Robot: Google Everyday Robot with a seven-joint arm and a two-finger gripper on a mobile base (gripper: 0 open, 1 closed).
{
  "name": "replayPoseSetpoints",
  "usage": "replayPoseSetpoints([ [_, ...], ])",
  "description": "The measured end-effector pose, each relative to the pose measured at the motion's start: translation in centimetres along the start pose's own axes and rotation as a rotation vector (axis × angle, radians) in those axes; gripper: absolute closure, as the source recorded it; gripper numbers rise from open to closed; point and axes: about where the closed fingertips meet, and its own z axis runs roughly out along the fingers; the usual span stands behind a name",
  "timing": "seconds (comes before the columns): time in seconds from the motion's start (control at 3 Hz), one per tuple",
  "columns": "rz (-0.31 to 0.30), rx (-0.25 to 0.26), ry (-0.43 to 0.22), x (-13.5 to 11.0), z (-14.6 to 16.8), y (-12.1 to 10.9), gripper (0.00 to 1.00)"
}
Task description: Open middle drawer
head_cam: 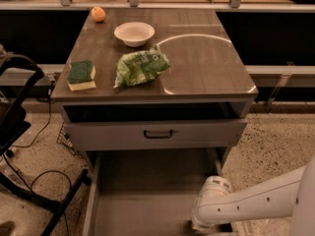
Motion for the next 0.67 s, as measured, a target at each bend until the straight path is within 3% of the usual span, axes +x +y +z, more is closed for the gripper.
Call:
replayPoseSetpoints([
  [0.33, 0.000, -0.002, 0.000, 0.00, 0.06, 0.07, 0.06],
  [0.67, 0.000, -0.003, 0.000, 0.01, 0.10, 0.12, 0.00],
])
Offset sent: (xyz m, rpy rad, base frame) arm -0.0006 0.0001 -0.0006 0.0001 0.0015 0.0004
